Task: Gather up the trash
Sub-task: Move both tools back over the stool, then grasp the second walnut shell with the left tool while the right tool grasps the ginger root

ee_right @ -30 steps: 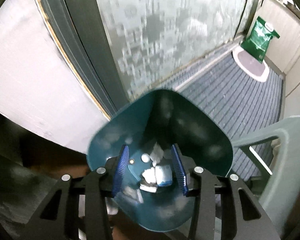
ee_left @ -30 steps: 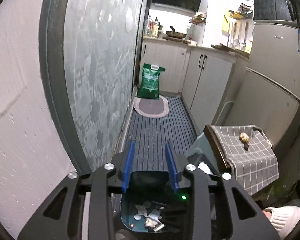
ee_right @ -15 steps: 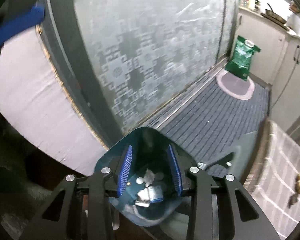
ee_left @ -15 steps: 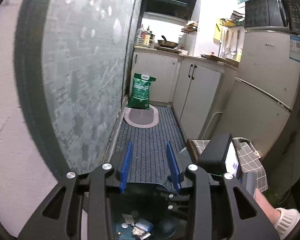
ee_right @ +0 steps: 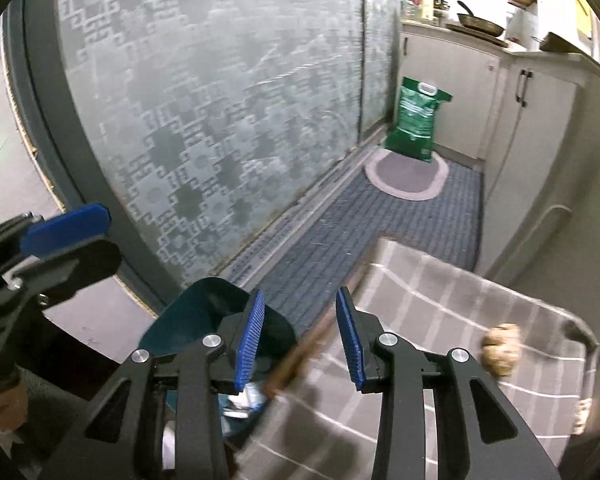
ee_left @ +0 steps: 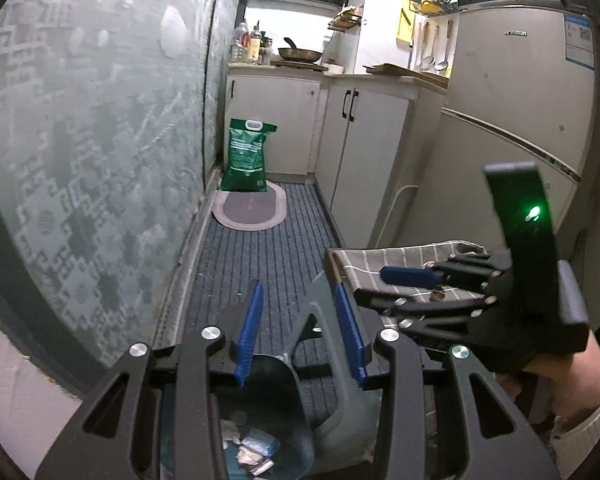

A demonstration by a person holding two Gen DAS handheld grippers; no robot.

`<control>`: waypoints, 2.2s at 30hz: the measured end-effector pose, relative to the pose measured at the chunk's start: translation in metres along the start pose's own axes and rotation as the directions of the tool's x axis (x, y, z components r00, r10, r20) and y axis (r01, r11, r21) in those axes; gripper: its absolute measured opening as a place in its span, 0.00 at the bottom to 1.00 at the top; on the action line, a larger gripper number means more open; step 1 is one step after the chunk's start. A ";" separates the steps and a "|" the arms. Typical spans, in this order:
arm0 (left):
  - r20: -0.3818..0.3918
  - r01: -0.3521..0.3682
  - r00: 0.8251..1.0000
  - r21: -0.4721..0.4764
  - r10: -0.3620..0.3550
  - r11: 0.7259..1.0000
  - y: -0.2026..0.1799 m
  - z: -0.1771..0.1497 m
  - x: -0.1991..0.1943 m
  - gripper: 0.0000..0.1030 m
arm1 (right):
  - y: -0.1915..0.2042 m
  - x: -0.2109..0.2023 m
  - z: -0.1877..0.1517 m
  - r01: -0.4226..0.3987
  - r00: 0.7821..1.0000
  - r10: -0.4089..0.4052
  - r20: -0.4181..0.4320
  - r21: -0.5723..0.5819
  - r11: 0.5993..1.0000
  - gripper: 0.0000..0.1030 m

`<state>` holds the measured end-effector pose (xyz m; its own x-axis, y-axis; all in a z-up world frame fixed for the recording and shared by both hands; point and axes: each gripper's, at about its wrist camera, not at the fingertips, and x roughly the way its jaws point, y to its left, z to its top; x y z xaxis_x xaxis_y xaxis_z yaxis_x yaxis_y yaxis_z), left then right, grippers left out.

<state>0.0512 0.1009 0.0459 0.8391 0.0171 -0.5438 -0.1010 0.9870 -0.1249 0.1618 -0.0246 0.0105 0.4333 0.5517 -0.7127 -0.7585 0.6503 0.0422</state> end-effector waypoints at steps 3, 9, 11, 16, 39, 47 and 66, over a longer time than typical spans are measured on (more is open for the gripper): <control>-0.008 0.017 1.000 -0.003 -0.017 1.000 -0.009 0.002 0.011 0.40 | -0.019 -0.003 -0.001 0.030 0.999 -0.030 -0.013 0.013 0.999 0.36; -0.044 0.039 0.998 0.024 -0.038 0.999 -0.030 -0.001 0.034 0.42 | -0.070 -0.008 -0.007 0.104 0.994 -0.103 -0.023 0.081 0.991 0.36; -0.060 0.054 0.997 0.026 -0.052 0.998 -0.036 -0.003 0.042 0.43 | -0.086 -0.008 -0.013 0.114 0.993 -0.111 -0.029 0.117 0.987 0.40; -0.100 0.091 0.991 0.051 -0.086 0.995 -0.056 -0.007 0.062 0.47 | -0.115 -0.007 -0.023 0.149 0.989 -0.142 -0.052 0.180 0.972 0.50; -0.288 0.240 0.934 0.077 -0.209 0.968 -0.114 -0.036 0.124 0.51 | -0.143 0.039 -0.038 0.210 0.970 -0.176 -0.170 0.206 0.956 0.48; -0.308 0.252 0.927 0.095 -0.213 0.963 -0.127 -0.040 0.133 0.49 | -0.149 0.029 -0.042 0.177 0.979 -0.148 -0.139 0.225 0.958 0.30; -0.248 0.174 0.959 0.140 -0.136 0.975 -0.155 -0.038 0.161 0.43 | -0.181 -0.036 -0.063 0.043 0.999 -0.039 -0.017 0.339 0.940 0.29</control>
<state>0.1816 -0.0549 -0.0540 0.6861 -0.1572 -0.7104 0.1223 0.9874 -0.1004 0.2524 -0.1952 -0.0153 0.4544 0.5165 -0.7258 -0.5293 0.8119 0.2464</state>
